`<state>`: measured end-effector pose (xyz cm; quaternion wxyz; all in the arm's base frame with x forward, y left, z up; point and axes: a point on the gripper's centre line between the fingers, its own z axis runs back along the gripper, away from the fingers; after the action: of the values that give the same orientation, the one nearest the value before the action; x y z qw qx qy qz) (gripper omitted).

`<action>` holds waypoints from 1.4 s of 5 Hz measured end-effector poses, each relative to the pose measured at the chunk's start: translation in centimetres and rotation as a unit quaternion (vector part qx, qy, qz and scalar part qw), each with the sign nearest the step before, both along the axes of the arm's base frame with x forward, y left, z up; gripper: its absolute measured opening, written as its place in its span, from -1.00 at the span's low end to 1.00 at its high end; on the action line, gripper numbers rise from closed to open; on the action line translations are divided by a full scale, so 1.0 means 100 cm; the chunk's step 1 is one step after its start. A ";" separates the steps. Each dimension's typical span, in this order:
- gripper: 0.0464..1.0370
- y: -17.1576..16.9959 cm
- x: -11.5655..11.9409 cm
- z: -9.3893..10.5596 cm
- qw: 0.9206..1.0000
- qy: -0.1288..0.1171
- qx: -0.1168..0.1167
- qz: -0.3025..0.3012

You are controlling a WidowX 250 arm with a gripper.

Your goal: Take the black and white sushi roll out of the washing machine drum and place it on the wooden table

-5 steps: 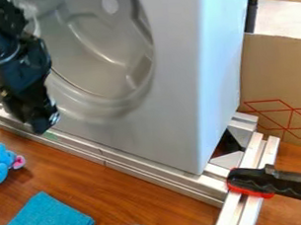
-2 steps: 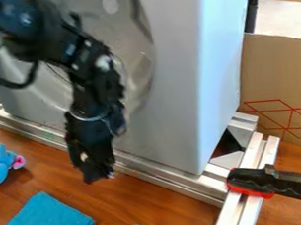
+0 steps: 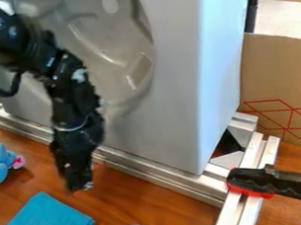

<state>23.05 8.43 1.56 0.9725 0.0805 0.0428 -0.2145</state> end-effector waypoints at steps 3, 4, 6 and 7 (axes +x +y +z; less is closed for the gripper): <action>0.00 0.011 -0.002 -0.031 0.999 0.000 -0.039 -0.005; 0.00 0.010 0.007 -0.038 0.999 -0.015 -0.047 -0.006; 0.10 0.004 0.016 -0.039 0.997 -0.031 -0.071 0.013; 0.72 0.008 0.012 -0.037 0.997 -0.016 -0.075 0.030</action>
<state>24.25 9.23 -2.11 0.9823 0.0098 0.0134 -0.1864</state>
